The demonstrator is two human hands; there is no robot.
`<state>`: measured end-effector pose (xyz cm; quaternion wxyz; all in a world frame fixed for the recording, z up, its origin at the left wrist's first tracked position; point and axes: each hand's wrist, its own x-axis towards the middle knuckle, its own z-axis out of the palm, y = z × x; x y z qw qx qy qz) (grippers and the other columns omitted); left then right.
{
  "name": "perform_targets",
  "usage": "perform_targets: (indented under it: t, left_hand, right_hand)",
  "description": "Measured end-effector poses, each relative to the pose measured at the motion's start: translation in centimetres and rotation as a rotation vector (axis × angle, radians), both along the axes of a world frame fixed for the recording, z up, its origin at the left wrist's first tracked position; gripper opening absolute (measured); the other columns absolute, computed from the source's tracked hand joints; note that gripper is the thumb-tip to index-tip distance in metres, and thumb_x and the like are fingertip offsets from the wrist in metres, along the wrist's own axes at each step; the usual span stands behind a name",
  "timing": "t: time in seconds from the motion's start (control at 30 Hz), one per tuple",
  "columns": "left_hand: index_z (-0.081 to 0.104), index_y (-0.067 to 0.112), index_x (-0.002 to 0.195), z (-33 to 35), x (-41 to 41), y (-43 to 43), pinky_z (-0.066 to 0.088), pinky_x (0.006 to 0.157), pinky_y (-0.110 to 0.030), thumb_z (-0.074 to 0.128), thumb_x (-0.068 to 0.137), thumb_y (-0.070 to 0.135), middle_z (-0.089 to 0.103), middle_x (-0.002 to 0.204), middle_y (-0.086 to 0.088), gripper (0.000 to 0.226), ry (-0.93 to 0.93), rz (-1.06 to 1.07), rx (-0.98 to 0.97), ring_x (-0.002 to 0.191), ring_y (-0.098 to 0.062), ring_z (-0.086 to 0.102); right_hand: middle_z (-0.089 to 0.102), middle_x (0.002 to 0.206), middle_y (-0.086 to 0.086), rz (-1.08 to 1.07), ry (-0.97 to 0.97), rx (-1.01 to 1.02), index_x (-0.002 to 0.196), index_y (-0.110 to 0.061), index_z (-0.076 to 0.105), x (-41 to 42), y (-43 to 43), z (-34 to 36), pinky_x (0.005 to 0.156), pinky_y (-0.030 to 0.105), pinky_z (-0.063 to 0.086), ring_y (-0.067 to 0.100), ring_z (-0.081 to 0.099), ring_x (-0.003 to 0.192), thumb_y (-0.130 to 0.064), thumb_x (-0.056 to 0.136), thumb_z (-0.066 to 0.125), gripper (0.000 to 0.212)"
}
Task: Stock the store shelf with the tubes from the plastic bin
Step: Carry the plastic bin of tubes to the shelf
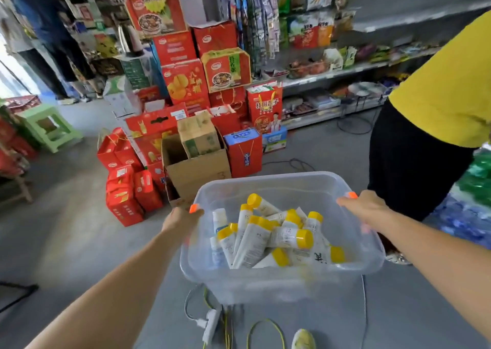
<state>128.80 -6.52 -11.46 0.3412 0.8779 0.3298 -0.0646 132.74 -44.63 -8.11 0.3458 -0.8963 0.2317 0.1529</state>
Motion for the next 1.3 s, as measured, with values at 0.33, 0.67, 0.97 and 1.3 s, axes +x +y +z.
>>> perform_targets:
  t: [0.33,0.67,0.97,1.3]
  left_hand:
    - [0.066,0.003,0.083,0.4,23.0,-3.4,0.055,0.066,-0.034,0.054,0.087,0.044,0.065,0.071,-0.012,0.042,-0.025,0.062,-0.057,0.066,-0.03,0.065]
    - [0.061,-0.006,0.105,-0.9,51.6,-4.0,0.053,0.074,-0.037,0.061,0.088,0.041,0.066,0.092,-0.02,0.05,0.064,-0.051,-0.083,0.088,-0.035,0.065]
    - [0.061,-0.005,0.112,0.7,75.1,-9.1,0.05,0.07,-0.03,0.059,0.09,0.032,0.066,0.106,-0.017,0.043,0.07,-0.267,0.0,0.091,-0.034,0.064]
    - [0.066,-0.002,0.101,-0.8,99.8,-22.4,0.045,0.065,-0.03,0.057,0.085,0.039,0.065,0.086,-0.014,0.045,0.086,-0.365,0.059,0.078,-0.029,0.062]
  right_hand:
    - [0.053,0.097,0.012,-0.018,-0.026,-0.011,0.121,-0.004,0.048,22.0,-3.1,0.7,0.053,0.03,0.043,0.034,0.06,0.072,-0.039,0.086,0.062,0.051]
    - [0.051,0.078,0.012,-0.162,0.066,0.013,0.107,-0.001,0.049,46.1,-4.7,-1.5,0.059,0.032,0.049,0.036,0.064,0.06,-0.041,0.083,0.066,0.05]
    - [0.054,0.093,0.015,-0.306,-0.015,0.03,0.118,0.002,0.05,64.7,-8.8,-1.0,0.046,0.028,0.033,0.025,0.051,0.058,-0.035,0.084,0.067,0.053]
    - [0.053,0.068,0.012,-0.415,-0.013,0.018,0.093,0.003,0.059,85.4,-22.0,-2.4,0.045,0.028,0.033,0.025,0.052,0.055,-0.033,0.083,0.067,0.038]
